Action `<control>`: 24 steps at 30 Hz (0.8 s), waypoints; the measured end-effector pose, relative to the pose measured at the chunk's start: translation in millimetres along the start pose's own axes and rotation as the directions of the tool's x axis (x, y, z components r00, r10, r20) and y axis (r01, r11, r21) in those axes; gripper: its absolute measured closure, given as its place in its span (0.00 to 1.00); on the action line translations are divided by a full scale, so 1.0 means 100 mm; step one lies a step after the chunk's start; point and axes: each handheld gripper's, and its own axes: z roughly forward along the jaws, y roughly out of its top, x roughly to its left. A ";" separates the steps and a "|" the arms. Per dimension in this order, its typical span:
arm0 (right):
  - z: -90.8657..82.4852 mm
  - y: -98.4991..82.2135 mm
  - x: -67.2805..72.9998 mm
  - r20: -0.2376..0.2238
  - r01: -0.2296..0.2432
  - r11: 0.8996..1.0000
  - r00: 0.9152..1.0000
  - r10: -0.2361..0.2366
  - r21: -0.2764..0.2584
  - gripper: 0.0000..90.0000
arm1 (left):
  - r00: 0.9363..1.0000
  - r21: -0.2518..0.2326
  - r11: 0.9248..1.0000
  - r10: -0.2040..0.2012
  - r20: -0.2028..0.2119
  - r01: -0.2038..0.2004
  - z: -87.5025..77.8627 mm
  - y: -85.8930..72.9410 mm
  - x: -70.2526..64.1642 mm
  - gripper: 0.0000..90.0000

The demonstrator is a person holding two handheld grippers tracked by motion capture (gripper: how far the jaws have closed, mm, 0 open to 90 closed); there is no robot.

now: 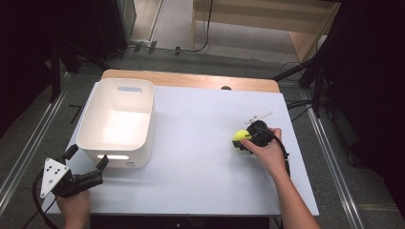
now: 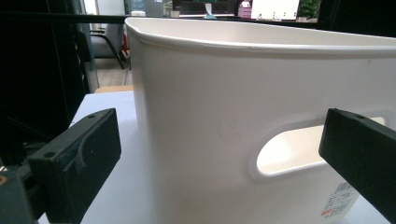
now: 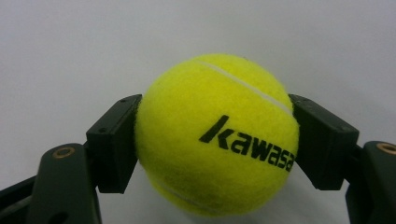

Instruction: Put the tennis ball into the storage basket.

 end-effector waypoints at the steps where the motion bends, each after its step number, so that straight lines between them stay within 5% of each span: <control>1: 0.00 0.00 0.00 -0.003 0.001 1.000 1.000 -0.001 0.001 0.26 | 1.000 0.000 1.000 0.000 0.000 0.000 0.00 0.00 0.00 0.00; 24: -0.18 0.23 0.10 -0.104 0.047 0.998 0.993 -0.050 -0.037 0.26 | 1.000 0.000 1.000 0.000 -0.001 0.000 0.00 0.00 0.00 0.00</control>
